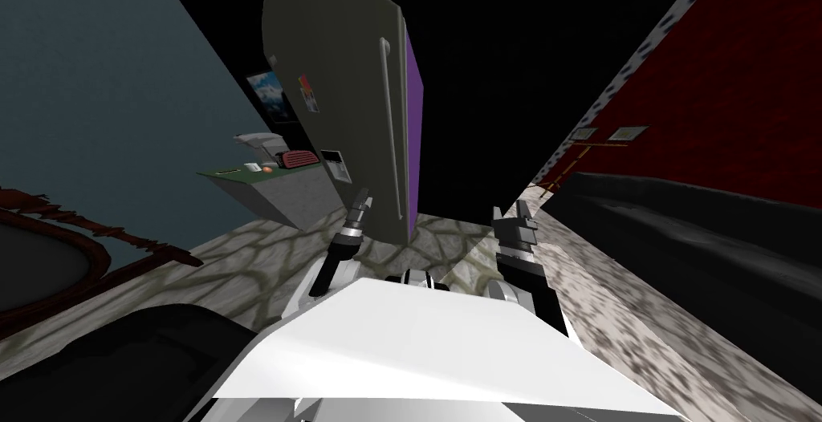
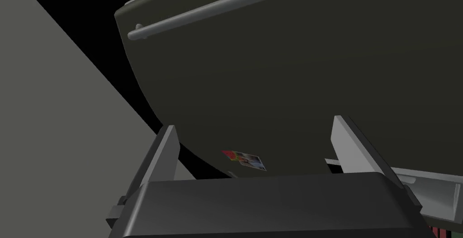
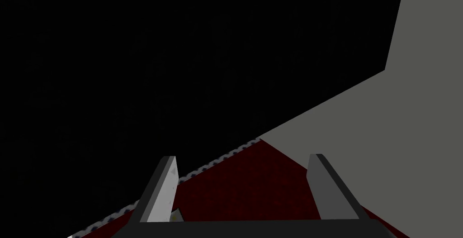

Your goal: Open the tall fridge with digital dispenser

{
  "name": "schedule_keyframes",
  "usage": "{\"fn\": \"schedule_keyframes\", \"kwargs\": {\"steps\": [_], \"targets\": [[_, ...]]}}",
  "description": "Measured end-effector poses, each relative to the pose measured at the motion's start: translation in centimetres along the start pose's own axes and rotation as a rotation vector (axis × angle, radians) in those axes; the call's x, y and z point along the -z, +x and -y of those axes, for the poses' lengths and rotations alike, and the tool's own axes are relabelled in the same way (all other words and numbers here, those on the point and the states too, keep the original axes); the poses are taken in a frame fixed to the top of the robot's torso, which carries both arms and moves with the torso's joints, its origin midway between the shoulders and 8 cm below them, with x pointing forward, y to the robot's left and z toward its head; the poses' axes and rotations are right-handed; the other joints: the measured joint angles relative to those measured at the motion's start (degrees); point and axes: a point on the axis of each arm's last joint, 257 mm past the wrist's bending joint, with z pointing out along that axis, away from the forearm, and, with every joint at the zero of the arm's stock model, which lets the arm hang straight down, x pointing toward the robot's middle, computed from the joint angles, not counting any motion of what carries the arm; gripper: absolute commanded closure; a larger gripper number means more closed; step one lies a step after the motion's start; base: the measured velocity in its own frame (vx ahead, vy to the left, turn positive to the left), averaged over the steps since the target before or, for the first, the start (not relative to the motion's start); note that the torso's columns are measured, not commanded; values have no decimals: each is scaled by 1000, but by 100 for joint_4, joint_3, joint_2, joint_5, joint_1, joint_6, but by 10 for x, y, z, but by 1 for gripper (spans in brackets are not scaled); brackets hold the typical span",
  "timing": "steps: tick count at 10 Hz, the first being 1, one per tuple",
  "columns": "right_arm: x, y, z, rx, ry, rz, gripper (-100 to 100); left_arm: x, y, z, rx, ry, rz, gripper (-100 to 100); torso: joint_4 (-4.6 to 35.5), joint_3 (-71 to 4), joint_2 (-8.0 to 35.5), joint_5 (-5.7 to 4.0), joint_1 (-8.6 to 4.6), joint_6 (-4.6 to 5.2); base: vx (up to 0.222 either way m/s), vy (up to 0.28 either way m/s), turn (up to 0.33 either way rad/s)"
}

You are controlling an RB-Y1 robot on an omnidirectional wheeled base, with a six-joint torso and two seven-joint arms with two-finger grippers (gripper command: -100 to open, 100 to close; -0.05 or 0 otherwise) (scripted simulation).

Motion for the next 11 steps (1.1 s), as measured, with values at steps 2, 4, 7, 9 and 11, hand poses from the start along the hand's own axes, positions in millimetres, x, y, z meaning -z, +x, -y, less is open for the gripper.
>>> {"fn": "schedule_keyframes", "kwargs": {"steps": [2,4,7,9,11], "targets": [[0,0,0,0,0,0,0,-1,5,-14,-31,-41,-23,-100,4,7,9,1,4,0,118,-5,-56],[0,0,0,0,0,0,0,-1,10,-30,-71,-89,-54,-100,3,6,9,-2,-7,0,114,-20,-42],[0,0,0,0,0,0,0,1,17,-51,-136,-150,-103,-100,2,5,7,0,4,0,122,-9,-44],[0,0,0,0,0,0,0,1,20,-63,-182,-184,-136,-100,4,9,15,1,4,-1,98,-2,-46],[0,0,0,0,0,0,0,2,23,-77,-232,-223,-169,-100,3,6,8,0,0,0,104,-3,-50]]}}
